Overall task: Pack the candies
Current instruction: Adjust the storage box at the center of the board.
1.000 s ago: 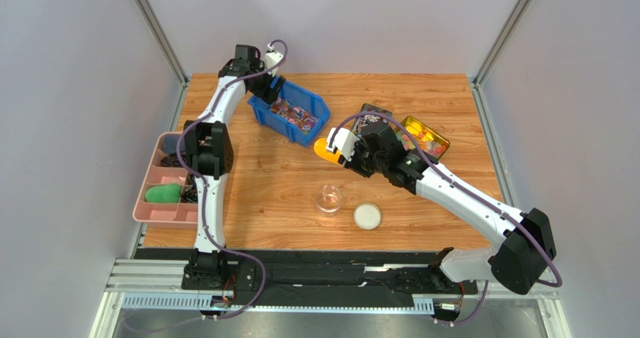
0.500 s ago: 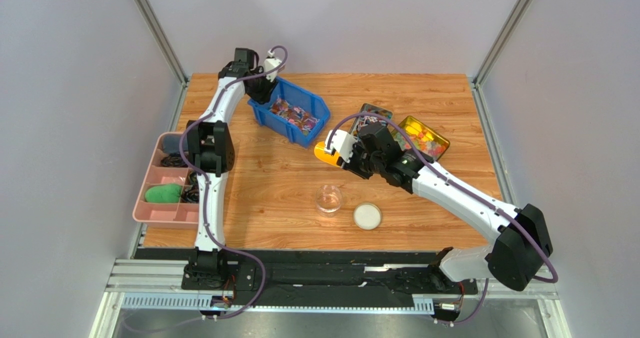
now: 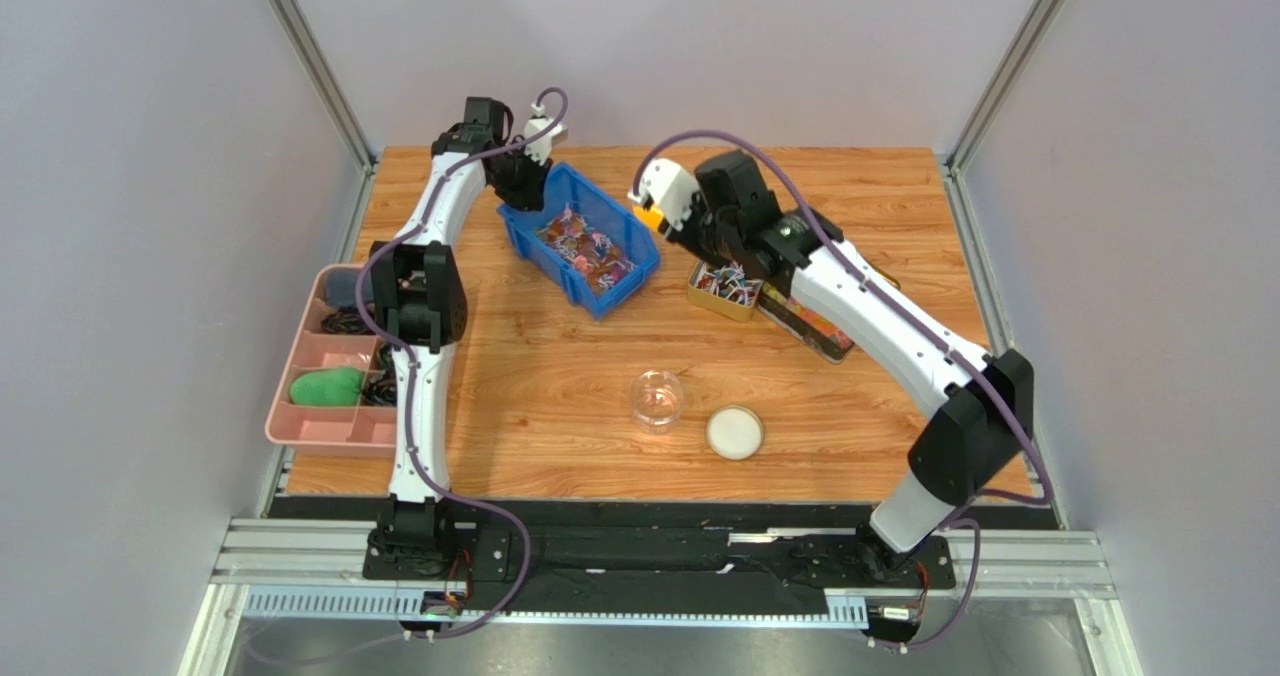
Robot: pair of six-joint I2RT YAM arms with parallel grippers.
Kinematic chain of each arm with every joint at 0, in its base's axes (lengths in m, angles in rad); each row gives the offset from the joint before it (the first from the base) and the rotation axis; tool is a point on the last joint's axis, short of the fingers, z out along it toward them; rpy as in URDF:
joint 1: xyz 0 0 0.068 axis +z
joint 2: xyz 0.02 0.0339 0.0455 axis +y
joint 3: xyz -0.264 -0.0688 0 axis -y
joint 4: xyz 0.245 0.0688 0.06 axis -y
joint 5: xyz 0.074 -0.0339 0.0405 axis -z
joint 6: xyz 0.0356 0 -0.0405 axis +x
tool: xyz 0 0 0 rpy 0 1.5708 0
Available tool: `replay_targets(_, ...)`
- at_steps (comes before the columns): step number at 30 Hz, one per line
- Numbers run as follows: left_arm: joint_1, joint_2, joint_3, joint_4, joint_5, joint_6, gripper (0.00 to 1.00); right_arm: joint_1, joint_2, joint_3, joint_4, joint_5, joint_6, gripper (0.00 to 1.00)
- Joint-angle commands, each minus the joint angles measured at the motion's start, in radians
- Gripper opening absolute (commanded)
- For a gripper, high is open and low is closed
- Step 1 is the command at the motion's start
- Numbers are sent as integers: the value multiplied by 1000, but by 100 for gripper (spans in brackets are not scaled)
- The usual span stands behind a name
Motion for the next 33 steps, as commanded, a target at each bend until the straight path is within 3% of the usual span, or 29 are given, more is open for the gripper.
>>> replay_targets(1,-13,-37,25,-14,-17,-88,0,-2,132,232,-187,5,12,0)
replay_targets(9,-13,-130,-105,112,40,-259,0,42,411,647,-422,59,-17,0)
replay_targets(17,-13,-216,-237,224,76,-338,0,81,537,734,-461,257,-91,0)
replay_targets(33,-13,-451,-547,503,153,-401,0,95,657,741,-547,332,-144,0)
